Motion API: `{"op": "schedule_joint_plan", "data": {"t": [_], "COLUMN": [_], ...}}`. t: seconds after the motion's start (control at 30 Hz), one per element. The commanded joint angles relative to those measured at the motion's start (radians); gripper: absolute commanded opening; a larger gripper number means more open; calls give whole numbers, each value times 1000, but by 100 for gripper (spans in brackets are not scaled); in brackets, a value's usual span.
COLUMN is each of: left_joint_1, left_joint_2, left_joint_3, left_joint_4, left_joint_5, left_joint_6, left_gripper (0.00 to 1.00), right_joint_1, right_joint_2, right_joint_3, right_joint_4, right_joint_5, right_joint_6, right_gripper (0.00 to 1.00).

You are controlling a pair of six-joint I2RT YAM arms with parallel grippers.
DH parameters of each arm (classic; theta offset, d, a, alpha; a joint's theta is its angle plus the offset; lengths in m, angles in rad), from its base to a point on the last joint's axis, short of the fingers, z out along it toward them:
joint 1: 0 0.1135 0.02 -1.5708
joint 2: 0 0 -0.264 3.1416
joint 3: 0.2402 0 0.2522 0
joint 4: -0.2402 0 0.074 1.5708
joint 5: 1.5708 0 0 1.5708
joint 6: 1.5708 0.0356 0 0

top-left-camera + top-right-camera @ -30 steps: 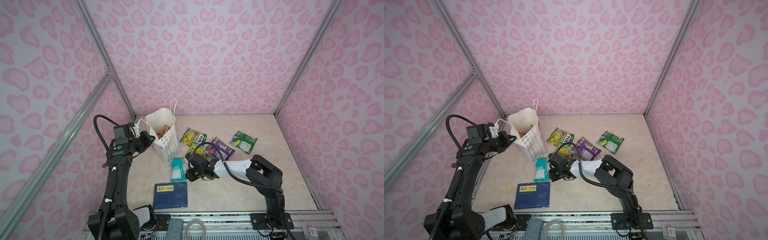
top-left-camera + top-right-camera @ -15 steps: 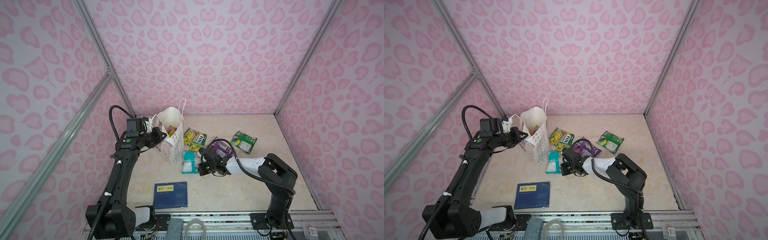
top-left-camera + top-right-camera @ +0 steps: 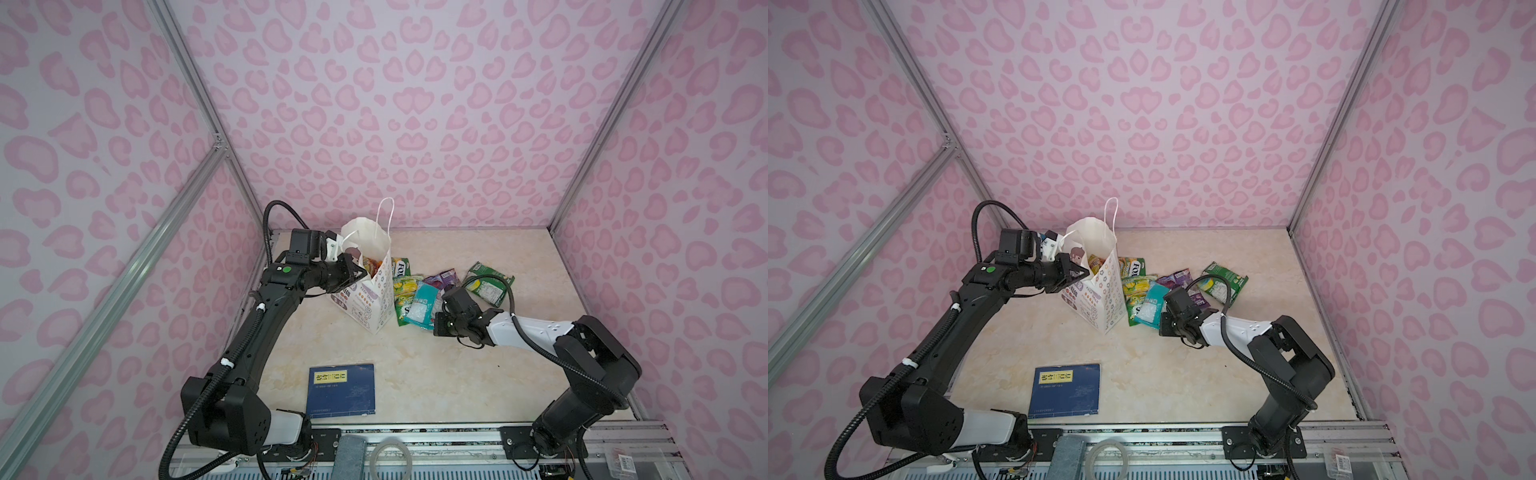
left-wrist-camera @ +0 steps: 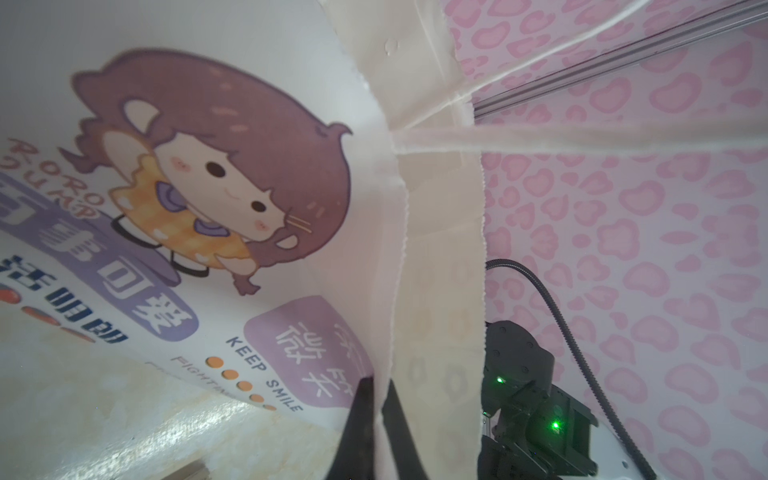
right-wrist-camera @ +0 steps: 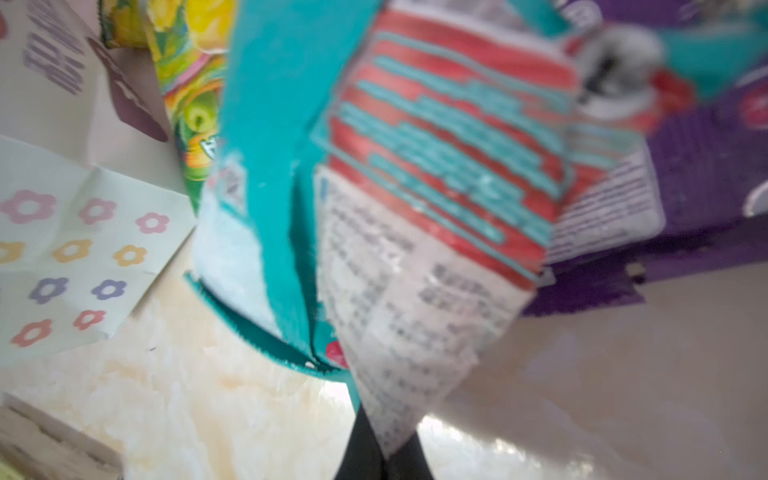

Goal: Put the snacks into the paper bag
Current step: 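Grasp the teal-and-red bag with right gripper while left gripper shifts paper bag, then lift the teal-and-red bag and carry it over the paper bag opening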

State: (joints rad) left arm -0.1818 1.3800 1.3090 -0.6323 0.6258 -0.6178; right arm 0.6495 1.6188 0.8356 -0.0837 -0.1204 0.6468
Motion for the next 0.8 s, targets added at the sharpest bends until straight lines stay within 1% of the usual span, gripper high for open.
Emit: {"op": "schedule_joint_plan", "data": {"t": [0.0,0.07,0.13,0.3,0.53,0.63,0.77], "left_joint_1": [-1,-1,-1,-1,2,8,24], "left_joint_2": [-46,-78,-106,-146,-164,-191,-212], "left_joint_3": [18,20,10,-23,-73,-91,-109], "left_joint_4": [-60,-114,-146,-171,-156,-144,-138], "left_joint_5": [-57,-176,-259,-354,-408,-407,-408], "left_joint_6": [52,73,89,125,148,153,156], "left_gripper": [7,7,7,8,8,8,8], "right_joint_1": [1,4,9,43,90,118,137], "right_joint_2": [-70,-131,-186,-318,-407,-426,-439], "right_joint_3": [0,7,23,84,199,239,283], "right_joint_4": [-27,-55,-94,-186,-286,-315,-339], "right_joint_5": [48,62,84,173,271,322,349], "right_joint_6": [-13,-28,-43,-83,-128,-149,-166], "right_gripper": [0,0,0,0,0,0,0]}}
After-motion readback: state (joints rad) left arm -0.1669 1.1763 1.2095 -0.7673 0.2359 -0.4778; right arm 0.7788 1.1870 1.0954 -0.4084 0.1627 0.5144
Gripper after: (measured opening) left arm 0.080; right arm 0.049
